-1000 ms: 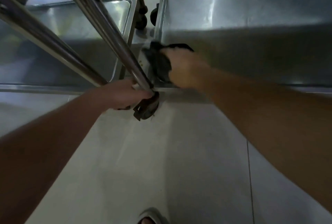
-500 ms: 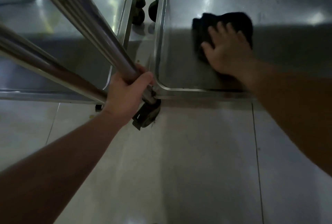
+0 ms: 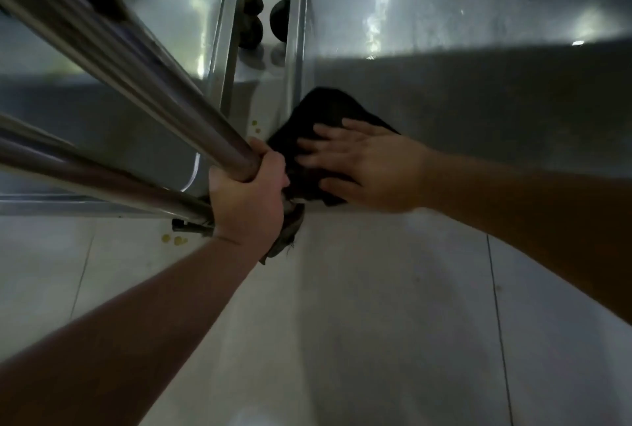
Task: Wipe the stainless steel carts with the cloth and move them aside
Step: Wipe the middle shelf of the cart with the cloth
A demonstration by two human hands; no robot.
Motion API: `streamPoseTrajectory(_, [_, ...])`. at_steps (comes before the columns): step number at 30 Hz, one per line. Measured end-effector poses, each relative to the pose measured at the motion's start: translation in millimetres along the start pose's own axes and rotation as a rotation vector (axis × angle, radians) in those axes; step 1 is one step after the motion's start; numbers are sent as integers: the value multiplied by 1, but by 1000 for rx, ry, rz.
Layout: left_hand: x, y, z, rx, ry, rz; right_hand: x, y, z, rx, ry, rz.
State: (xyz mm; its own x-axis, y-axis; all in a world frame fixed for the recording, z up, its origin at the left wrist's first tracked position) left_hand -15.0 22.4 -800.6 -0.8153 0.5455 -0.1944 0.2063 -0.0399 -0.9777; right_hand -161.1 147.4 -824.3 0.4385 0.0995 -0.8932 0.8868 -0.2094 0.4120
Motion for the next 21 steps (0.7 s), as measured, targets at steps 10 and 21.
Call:
streamPoseTrajectory(10, [-3,1,-1,-35,-46,69,-43,-62,75,553,-179,136])
streamPoseTrajectory(21, [-2,-12,-5,2,-10,87,13,26,18,264,-142,105])
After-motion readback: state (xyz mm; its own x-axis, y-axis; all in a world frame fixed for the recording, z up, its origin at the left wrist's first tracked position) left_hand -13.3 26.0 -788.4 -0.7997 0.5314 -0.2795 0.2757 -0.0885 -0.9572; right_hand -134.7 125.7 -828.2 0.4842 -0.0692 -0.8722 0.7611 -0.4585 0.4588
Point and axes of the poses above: each hand's wrist, its own z-axis towards the middle knuckle, its own x-axis out of the palm, y = z × x, the point moved 2 cm from there along z, towards the middle knuckle, and after that the axes turned 8 degrees about z, right-handed, at the moved point
